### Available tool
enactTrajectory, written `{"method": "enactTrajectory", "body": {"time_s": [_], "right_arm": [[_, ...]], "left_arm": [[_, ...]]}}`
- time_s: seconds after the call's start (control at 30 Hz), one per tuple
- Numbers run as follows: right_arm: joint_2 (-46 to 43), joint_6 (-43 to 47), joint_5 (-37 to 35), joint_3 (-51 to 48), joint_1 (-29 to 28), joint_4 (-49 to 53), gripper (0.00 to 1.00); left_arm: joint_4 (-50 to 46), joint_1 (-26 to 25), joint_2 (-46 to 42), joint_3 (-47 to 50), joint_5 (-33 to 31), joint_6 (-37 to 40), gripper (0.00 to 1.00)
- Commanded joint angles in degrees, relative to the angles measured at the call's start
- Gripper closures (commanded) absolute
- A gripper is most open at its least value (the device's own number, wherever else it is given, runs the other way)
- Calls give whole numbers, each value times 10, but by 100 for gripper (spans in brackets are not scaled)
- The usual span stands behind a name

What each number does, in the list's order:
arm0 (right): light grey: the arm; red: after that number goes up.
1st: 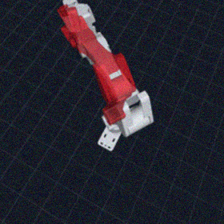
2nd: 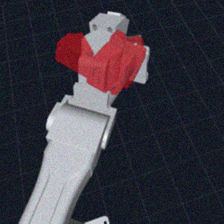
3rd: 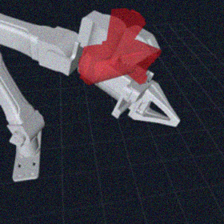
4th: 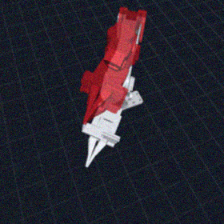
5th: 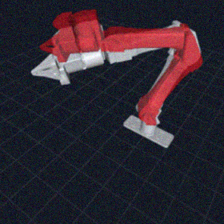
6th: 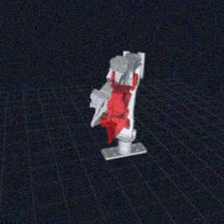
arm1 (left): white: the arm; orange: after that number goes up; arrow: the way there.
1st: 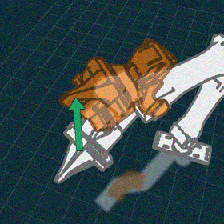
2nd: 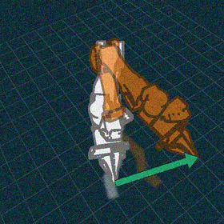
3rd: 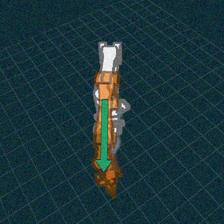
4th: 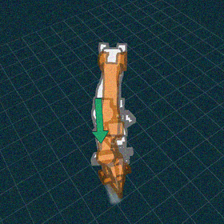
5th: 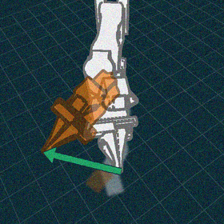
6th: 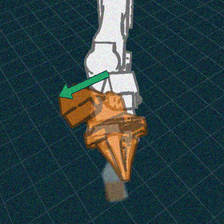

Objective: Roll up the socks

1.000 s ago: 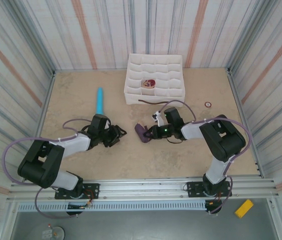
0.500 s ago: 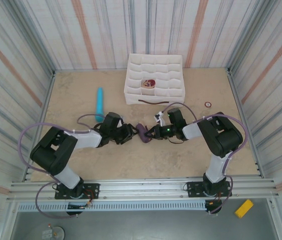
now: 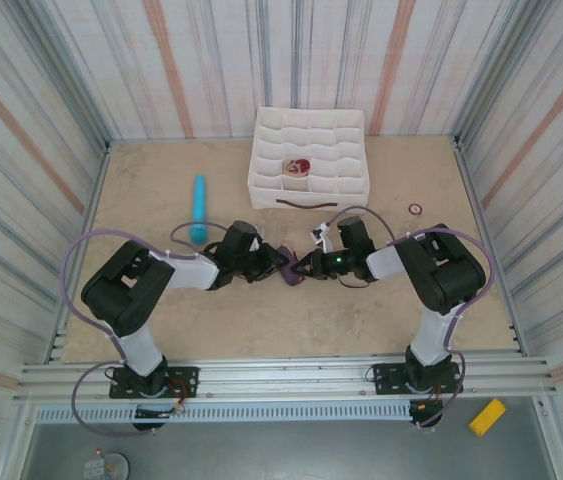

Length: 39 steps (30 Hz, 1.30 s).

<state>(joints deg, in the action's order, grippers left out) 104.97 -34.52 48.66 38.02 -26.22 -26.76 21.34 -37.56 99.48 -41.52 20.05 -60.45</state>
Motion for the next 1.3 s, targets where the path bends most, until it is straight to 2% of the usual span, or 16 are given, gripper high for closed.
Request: {"method": "enactTrajectory", "body": {"time_s": [0.0, 0.13, 0.23, 0.33, 0.43, 0.5, 0.57, 0.67, 0.77, 1.07, 1.27], "right_arm": [[20, -3, -26, -5, 1, 67, 100], [-7, 33, -61, 30, -9, 134, 96], [-45, 84, -123, 63, -32, 213, 82], [-80, 128, -216, 96, -70, 281, 65], [-102, 161, -308, 126, -114, 331, 51], [-106, 180, -361, 145, -146, 354, 45], [-107, 199, -424, 160, -183, 366, 32], [-105, 227, -494, 171, -229, 368, 31], [-95, 238, -527, 180, -257, 362, 31], [-49, 248, -554, 206, -288, 354, 37], [-29, 251, -545, 214, -297, 357, 45]], "left_arm": [[-26, -6, 12, 1, -33, 5, 82], [-66, -3, 0, -8, -49, 27, 95], [-101, -1, -18, -15, -63, 43, 98], [-124, 4, -45, -8, -85, 49, 99], [-147, 10, -72, 1, -102, 46, 99], [-160, 13, -86, 6, -107, 46, 100], [-166, 15, -101, 15, -111, 40, 100], [-175, 16, -121, 31, -118, 30, 100], [-177, 19, -132, 46, -117, 23, 100], [-169, 18, -149, 80, -109, 5, 100], [-172, 19, -150, 81, -112, 3, 100]]}}
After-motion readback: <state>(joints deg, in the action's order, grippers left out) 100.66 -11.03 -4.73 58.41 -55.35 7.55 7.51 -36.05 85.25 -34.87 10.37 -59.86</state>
